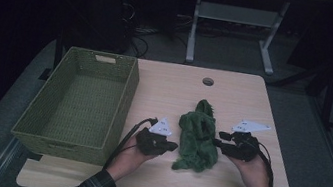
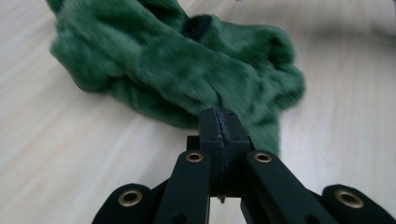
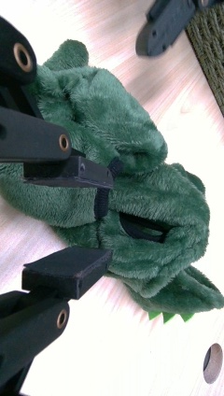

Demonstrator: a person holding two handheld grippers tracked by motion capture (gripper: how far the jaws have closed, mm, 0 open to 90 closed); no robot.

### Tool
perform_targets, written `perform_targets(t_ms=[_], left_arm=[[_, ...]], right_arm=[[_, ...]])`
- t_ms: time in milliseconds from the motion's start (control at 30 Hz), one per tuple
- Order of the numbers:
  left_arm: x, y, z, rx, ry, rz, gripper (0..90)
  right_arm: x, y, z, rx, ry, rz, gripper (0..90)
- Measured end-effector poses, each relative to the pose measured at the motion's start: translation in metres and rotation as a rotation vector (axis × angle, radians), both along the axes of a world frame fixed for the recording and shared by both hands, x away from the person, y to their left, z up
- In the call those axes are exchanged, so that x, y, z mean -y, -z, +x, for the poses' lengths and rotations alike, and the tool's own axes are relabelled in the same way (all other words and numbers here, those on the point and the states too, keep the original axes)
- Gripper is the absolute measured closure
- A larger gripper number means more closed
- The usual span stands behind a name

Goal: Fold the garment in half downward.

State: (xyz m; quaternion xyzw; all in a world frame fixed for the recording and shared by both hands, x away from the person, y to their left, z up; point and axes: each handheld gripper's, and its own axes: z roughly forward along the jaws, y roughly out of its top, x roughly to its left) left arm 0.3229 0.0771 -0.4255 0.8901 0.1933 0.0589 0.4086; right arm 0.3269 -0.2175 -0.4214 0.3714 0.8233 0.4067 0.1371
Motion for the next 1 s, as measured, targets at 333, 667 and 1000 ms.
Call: perform_targets(t_ms=[333, 667, 1000], left_arm=[[0.033, -0.013, 0.027, 0.024, 0.074, -0.056, 89.7], [0.058, -0.002, 0.036, -0.015, 0.145, -0.060, 89.7], [0.065, 0.023, 0.043, -0.040, 0.139, 0.011, 89.7]], right_arm=[[0.001, -0.002, 0.000, 0.004, -0.002, 0.004, 57.9], [0.001, -0.005, 0.005, 0.004, 0.012, 0.011, 52.5], [-0.004, -0.012, 0.015, 0.025, 0.013, 0.020, 47.1]])
